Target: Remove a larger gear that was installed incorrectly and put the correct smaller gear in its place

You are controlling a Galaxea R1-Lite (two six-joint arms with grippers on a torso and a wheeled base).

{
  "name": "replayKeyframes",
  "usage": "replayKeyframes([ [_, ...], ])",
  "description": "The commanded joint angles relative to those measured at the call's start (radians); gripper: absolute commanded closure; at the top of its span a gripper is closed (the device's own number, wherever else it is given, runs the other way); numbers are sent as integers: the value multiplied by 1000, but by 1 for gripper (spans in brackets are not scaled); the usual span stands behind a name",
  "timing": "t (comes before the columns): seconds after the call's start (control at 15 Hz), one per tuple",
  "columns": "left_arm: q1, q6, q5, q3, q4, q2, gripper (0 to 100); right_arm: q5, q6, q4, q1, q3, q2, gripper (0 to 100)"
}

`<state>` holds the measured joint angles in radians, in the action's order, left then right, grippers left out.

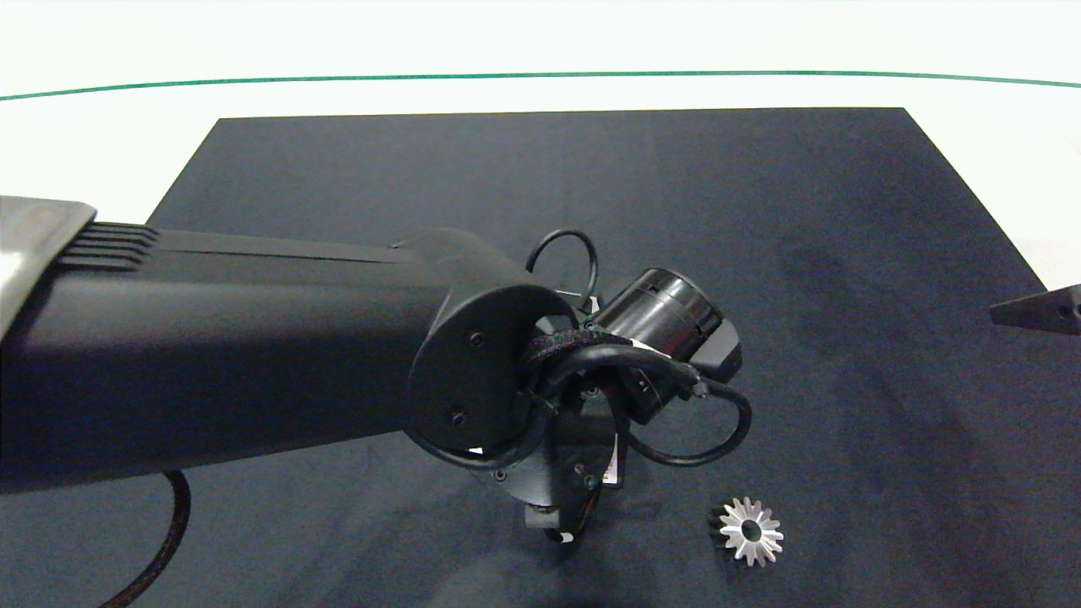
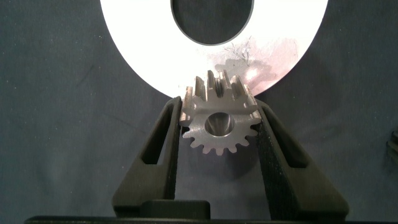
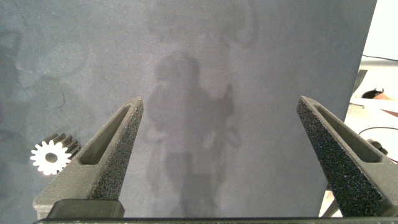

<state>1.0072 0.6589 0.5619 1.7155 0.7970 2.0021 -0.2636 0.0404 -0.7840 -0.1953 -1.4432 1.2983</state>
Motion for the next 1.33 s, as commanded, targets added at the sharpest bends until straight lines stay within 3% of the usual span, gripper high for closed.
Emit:
replayKeyframes([
  [0.07,2,1,4,7,2,1,84,-2,1,-4,1,0,-1,0],
  [1.07,2,1,4,35,4,26,84,6,1,-4,1,0,-1,0],
  [1.13,2,1,4,33,4,26,0,6,1,-4,1,0,-1,0],
  [1.33,1,1,4,33,4,24,0,6,1,-4,1,0,-1,0],
])
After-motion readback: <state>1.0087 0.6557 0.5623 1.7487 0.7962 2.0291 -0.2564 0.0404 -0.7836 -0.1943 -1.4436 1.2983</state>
